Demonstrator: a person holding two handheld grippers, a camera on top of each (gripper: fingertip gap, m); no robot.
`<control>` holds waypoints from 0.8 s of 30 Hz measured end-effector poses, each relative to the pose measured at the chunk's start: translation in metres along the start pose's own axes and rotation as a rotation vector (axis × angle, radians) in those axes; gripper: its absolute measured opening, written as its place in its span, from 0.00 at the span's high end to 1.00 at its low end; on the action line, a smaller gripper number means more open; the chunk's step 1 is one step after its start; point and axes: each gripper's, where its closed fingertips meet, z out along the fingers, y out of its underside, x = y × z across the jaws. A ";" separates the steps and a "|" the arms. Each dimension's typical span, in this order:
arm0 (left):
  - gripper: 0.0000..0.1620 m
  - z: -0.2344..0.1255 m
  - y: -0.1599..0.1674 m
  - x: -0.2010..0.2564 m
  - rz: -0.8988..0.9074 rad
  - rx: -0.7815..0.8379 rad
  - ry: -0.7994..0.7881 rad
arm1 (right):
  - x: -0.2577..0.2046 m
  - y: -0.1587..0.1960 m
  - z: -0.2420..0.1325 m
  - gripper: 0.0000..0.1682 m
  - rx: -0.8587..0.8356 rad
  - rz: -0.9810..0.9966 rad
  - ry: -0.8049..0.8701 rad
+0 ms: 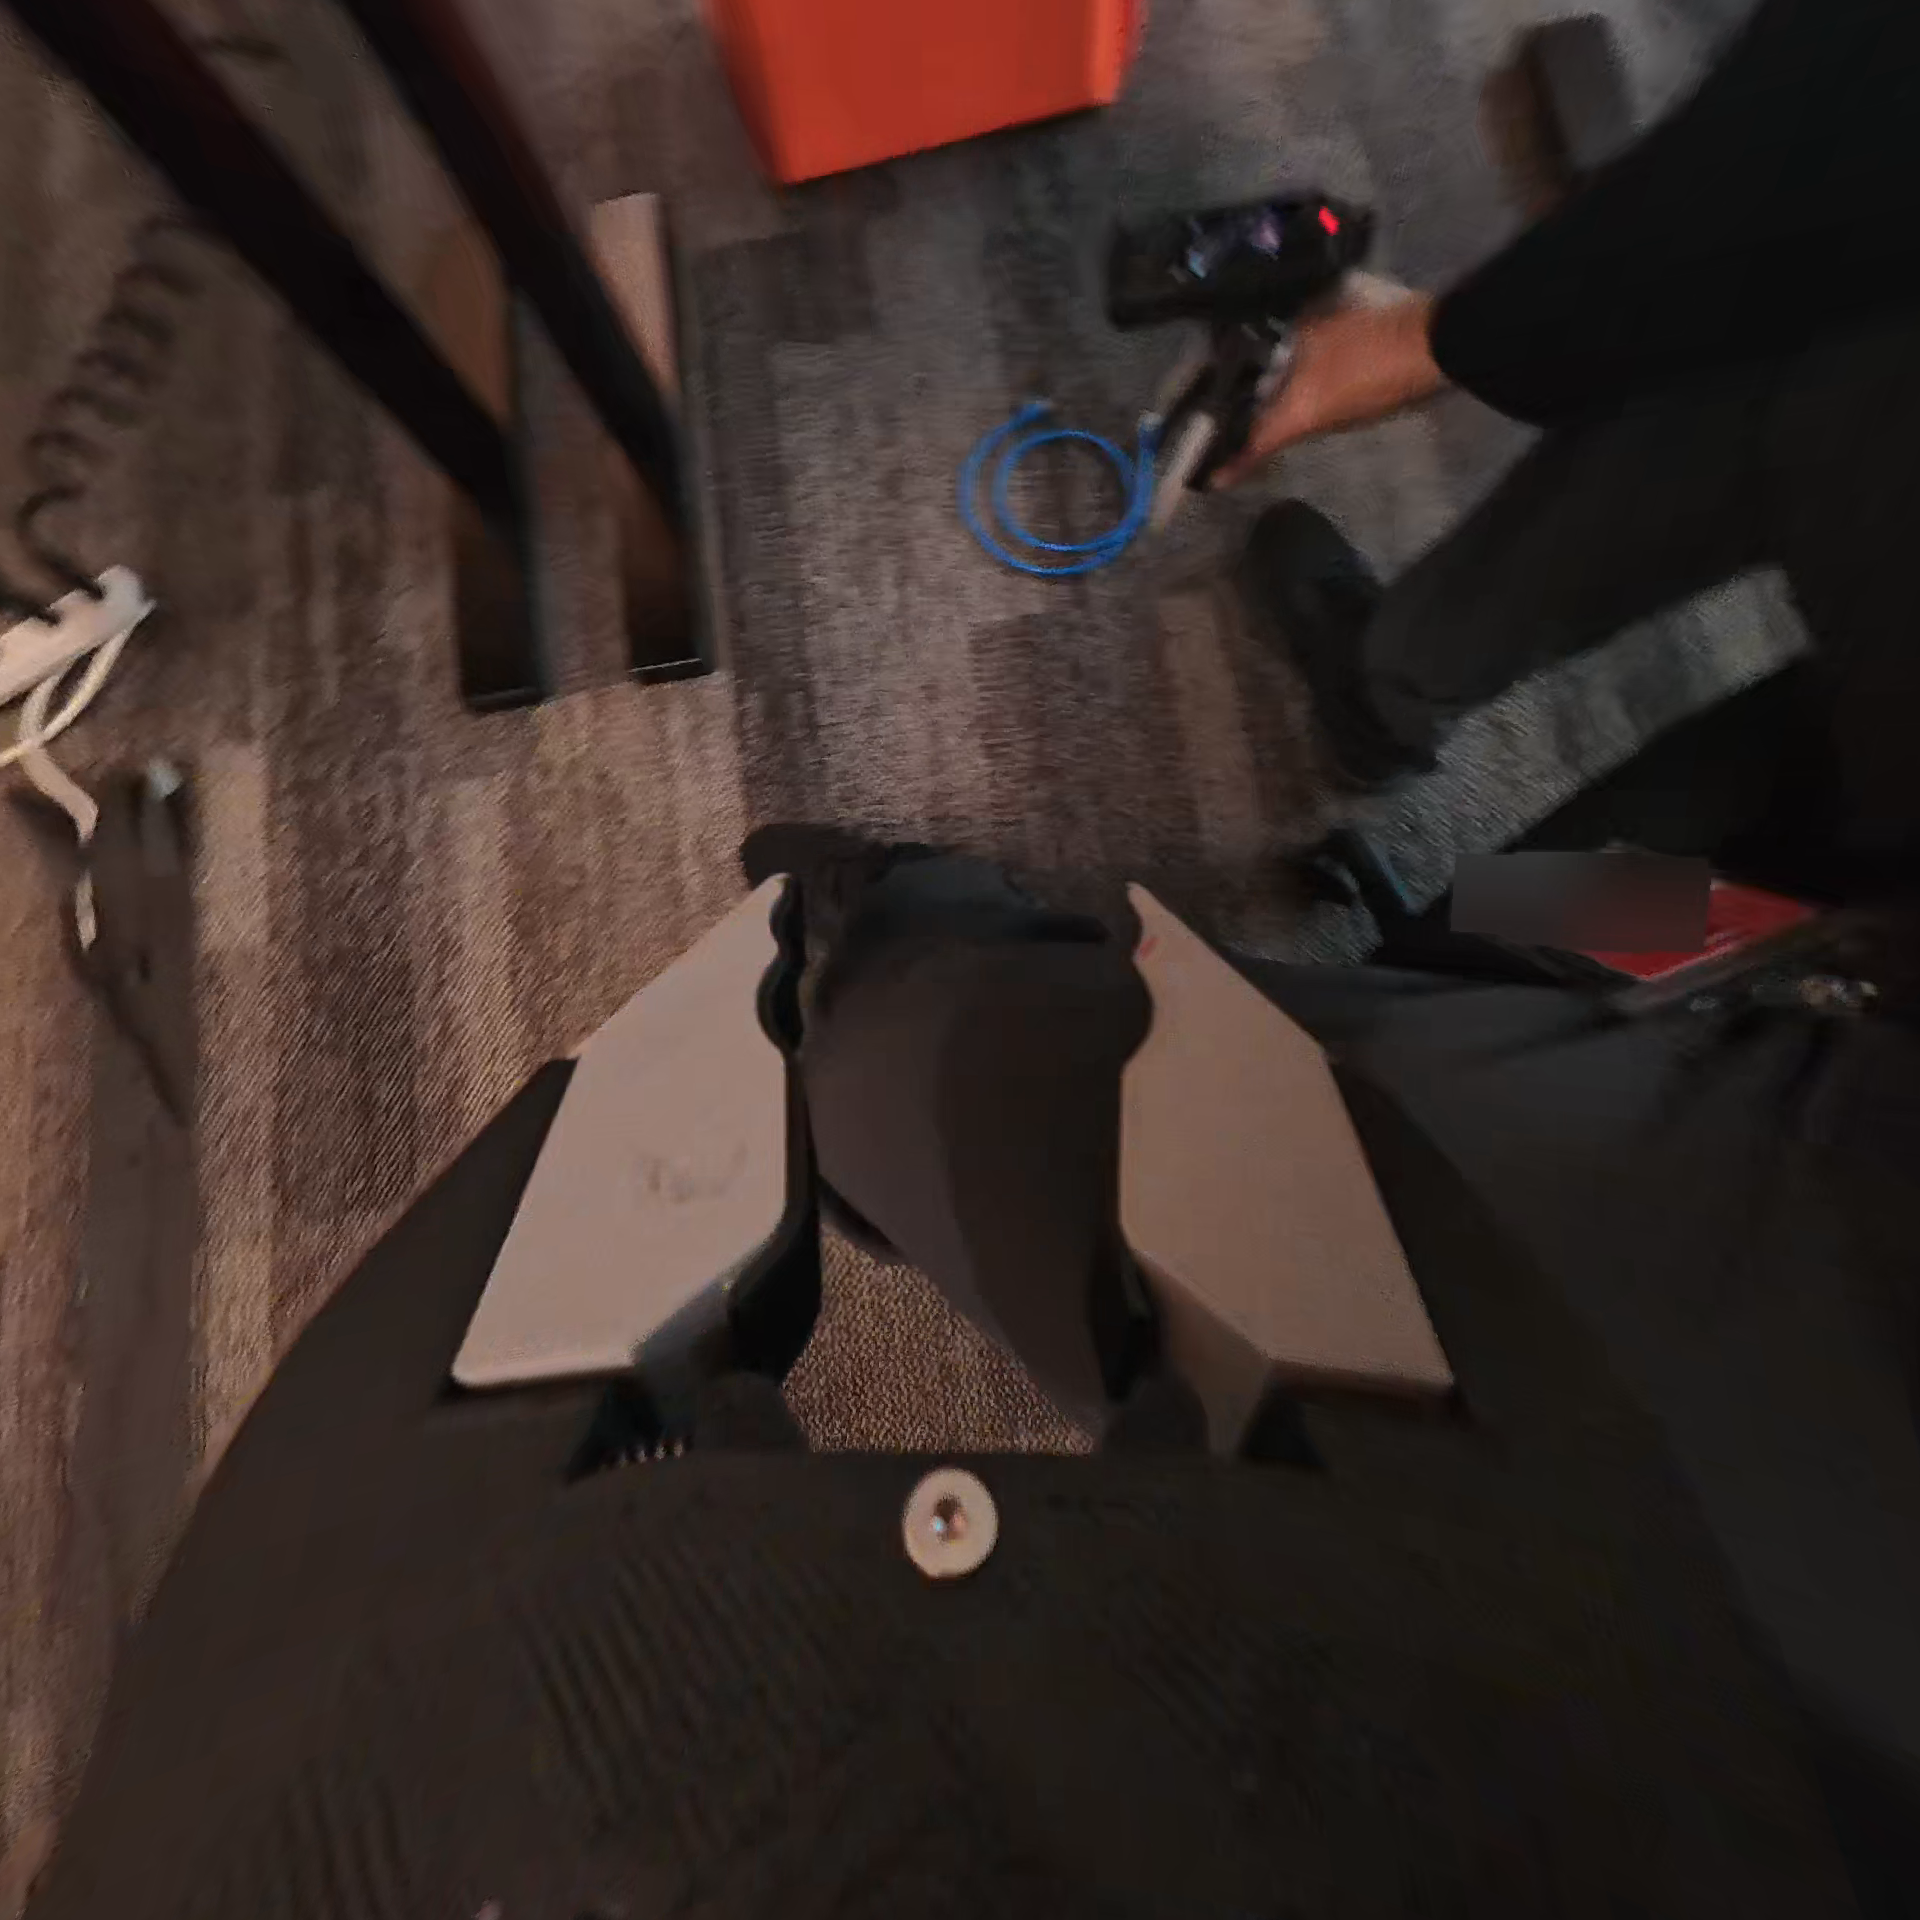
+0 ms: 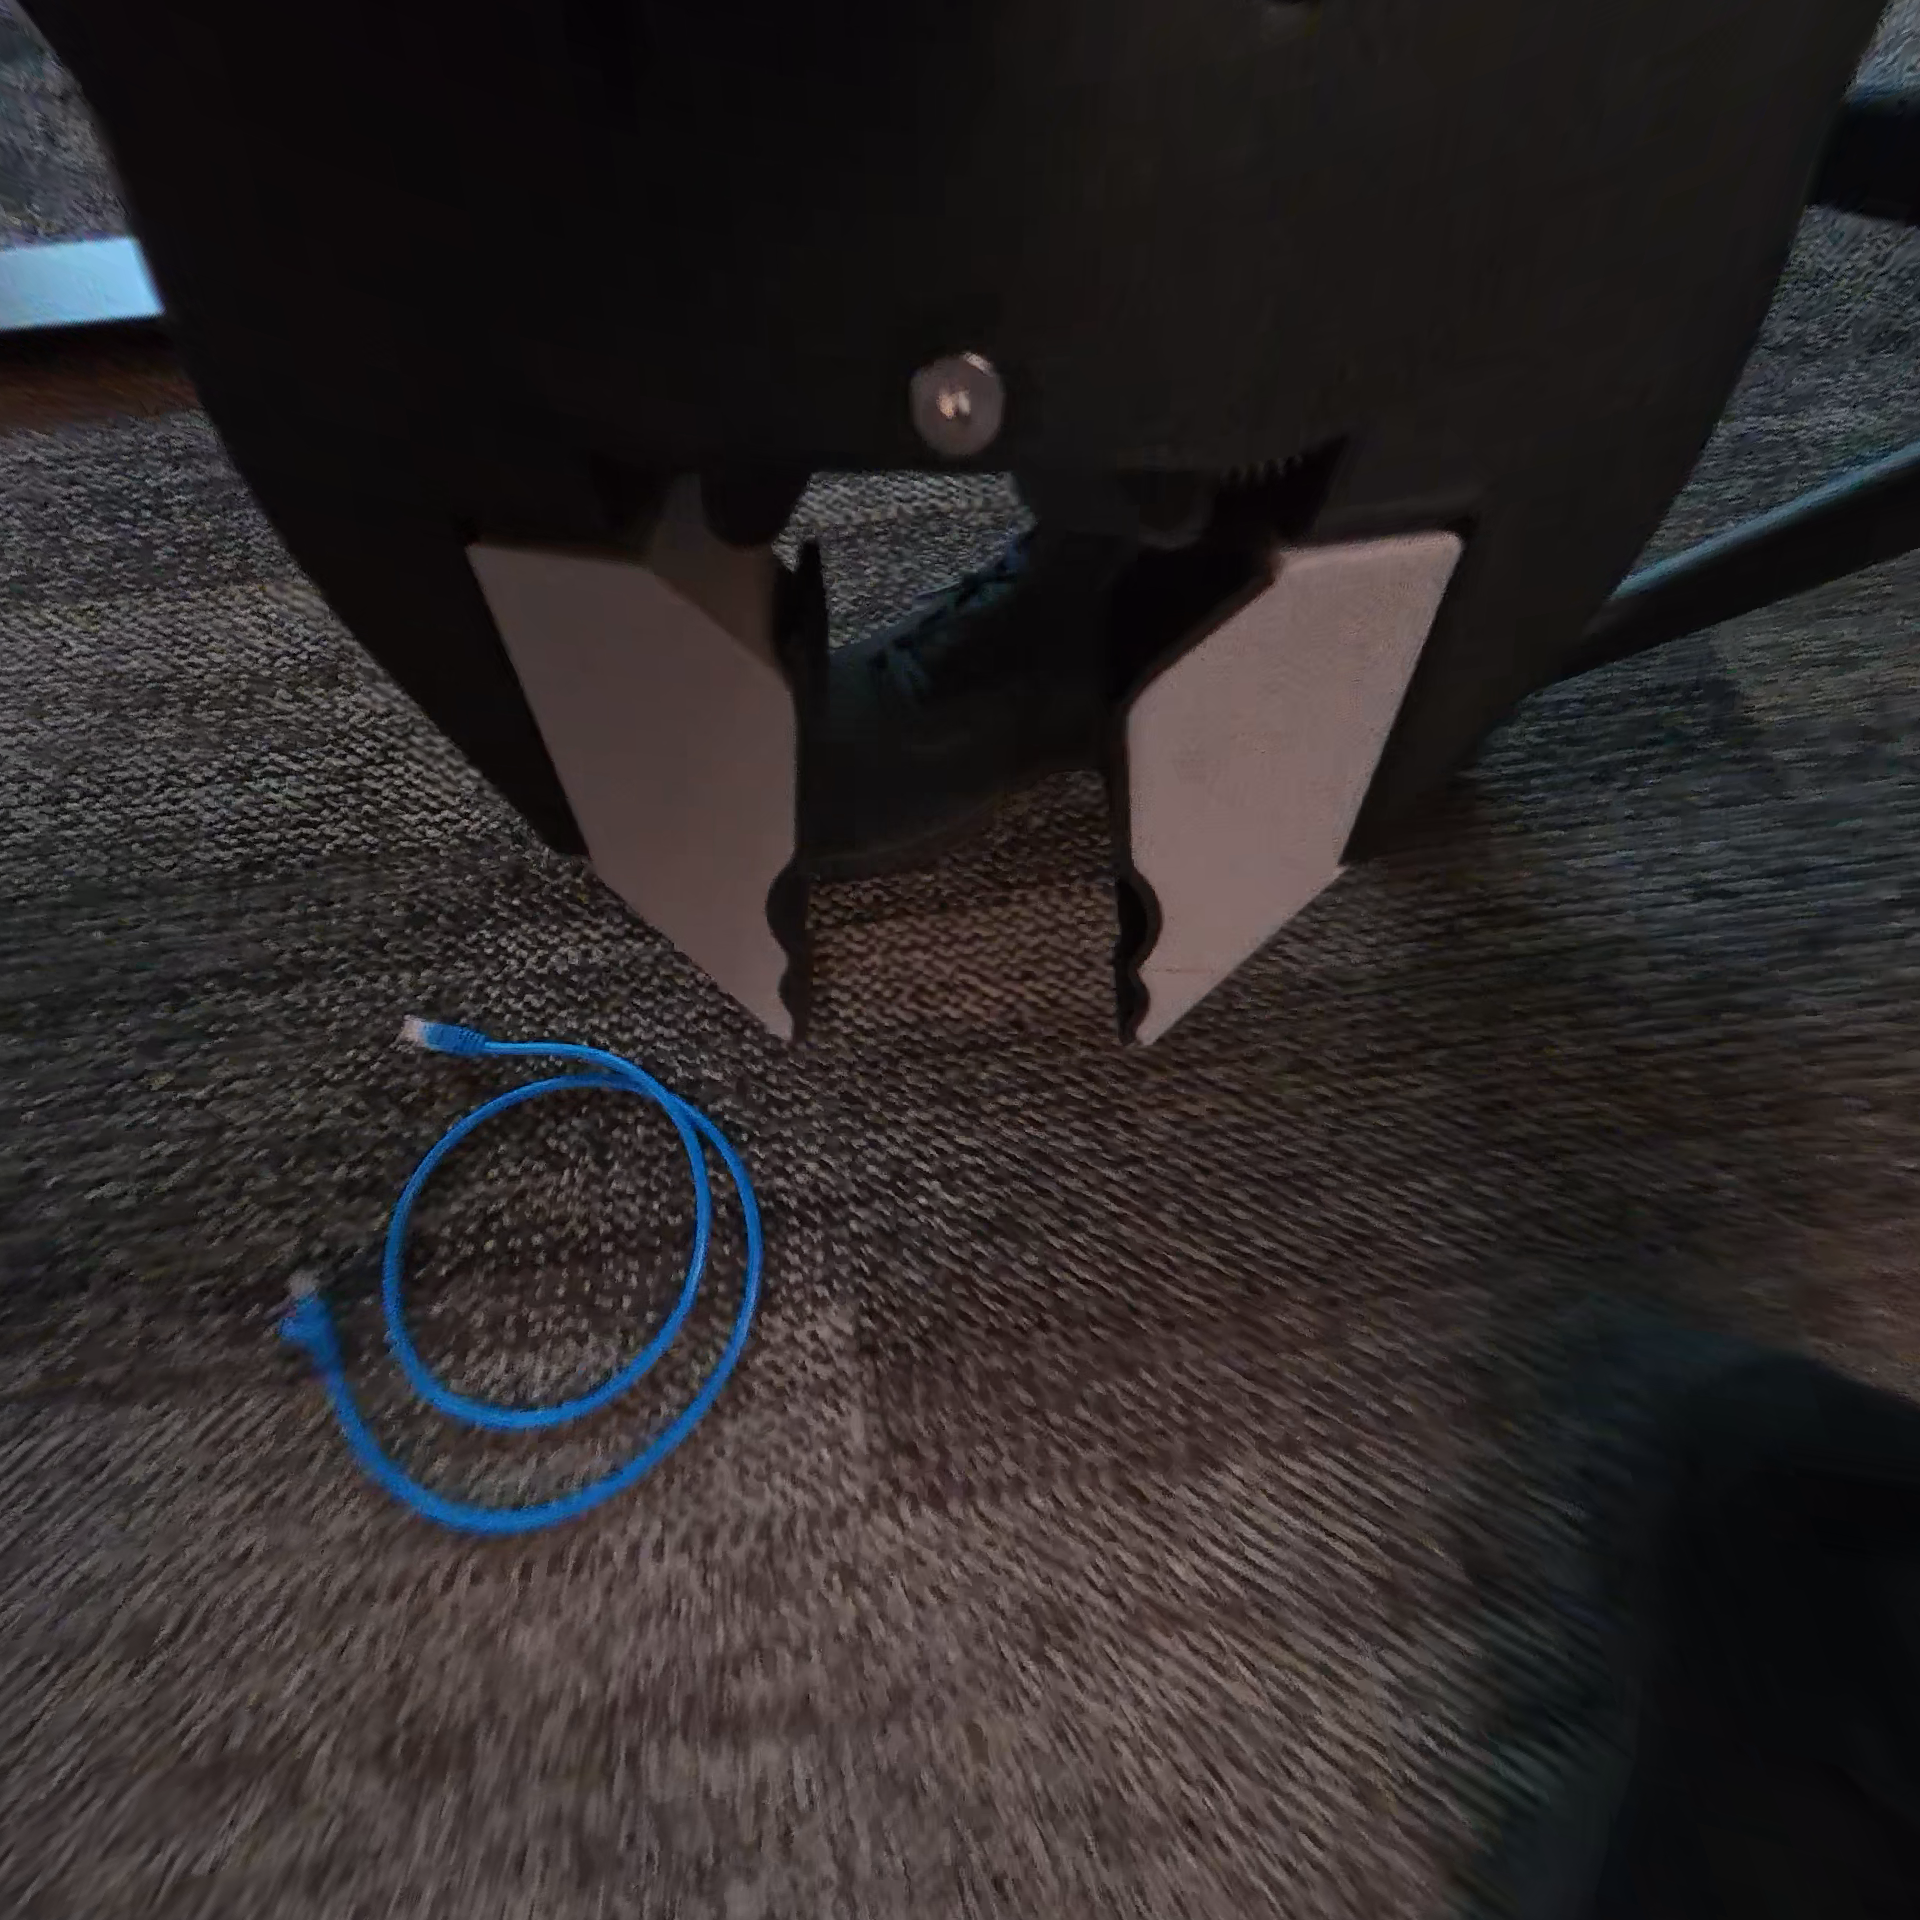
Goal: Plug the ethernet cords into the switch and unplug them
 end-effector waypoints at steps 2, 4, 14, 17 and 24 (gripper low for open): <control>0.67 -0.005 0.012 -0.026 -0.079 0.020 -0.071 | 0.021 0.009 0.049 0.65 -0.090 0.013 0.001; 0.68 -0.008 0.029 -0.048 -0.110 0.011 -0.155 | 0.040 0.011 0.089 0.64 -0.153 0.010 0.003; 0.75 0.014 0.048 -0.100 -0.160 0.038 -0.239 | 0.089 0.004 0.212 0.65 -0.281 0.020 0.026; 0.80 0.023 0.047 -0.107 -0.198 0.066 -0.249 | 0.089 0.018 0.231 0.74 -0.336 0.087 0.039; 0.80 0.036 0.051 -0.098 -0.235 0.062 -0.164 | 0.077 0.030 0.221 0.98 -0.337 0.107 -0.026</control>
